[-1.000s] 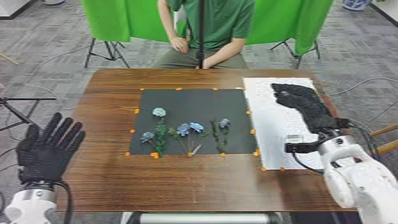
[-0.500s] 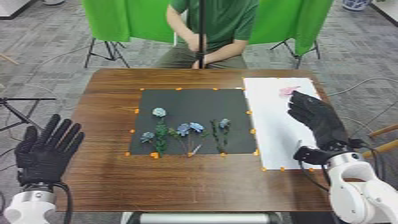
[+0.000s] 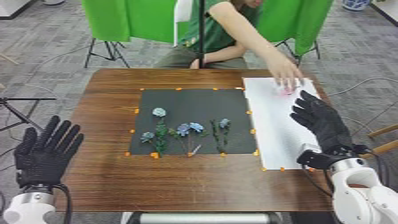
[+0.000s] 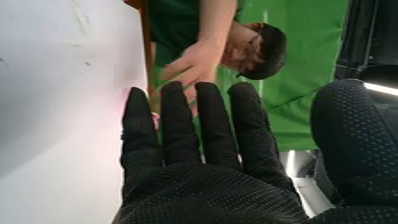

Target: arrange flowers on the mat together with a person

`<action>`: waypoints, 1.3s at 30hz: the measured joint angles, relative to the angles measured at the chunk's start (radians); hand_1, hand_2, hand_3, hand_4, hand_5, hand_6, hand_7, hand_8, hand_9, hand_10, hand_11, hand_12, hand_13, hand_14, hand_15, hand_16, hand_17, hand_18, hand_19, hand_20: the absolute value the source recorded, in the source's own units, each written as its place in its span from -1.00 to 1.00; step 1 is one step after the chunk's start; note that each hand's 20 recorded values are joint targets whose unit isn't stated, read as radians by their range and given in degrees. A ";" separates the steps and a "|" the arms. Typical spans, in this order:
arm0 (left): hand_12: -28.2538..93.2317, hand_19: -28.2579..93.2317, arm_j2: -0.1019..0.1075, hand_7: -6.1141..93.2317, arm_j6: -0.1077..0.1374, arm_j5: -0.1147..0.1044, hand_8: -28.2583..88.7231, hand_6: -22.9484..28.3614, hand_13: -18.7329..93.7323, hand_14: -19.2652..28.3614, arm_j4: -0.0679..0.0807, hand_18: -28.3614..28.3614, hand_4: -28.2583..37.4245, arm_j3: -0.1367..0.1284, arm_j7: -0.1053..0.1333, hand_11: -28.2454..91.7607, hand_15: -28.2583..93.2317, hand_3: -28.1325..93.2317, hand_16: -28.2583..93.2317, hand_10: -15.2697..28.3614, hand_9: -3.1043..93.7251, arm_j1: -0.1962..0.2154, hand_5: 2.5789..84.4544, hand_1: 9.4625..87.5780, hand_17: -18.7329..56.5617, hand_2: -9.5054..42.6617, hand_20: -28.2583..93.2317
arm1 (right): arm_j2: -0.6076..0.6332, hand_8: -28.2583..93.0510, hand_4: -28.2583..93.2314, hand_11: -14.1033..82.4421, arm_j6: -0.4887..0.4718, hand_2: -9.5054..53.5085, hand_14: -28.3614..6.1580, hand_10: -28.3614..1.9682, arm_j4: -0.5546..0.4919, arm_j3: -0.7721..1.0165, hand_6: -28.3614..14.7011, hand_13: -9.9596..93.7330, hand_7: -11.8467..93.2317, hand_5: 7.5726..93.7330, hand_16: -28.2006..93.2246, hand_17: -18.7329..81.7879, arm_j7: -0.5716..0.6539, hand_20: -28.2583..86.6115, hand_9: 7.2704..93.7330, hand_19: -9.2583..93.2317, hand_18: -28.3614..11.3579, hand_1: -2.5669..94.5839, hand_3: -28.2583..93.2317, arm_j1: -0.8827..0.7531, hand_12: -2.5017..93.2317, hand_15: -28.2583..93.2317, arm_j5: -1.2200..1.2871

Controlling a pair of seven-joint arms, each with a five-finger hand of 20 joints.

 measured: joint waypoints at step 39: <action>-0.44 -0.16 0.000 -0.75 0.001 -0.002 -0.67 0.13 -0.18 0.38 0.000 0.40 -1.00 0.001 0.001 -0.30 -0.12 0.63 -0.64 0.30 -0.17 0.000 -0.06 -0.60 -0.57 -0.18 -0.35 | 0.013 -0.70 -0.92 -0.64 -0.011 -0.34 0.10 0.23 0.001 -0.027 0.28 -0.24 -0.59 -0.31 -0.41 -0.25 0.028 -0.11 -0.31 -0.67 -0.22 -0.51 0.66 0.012 -0.78 -0.37 0.002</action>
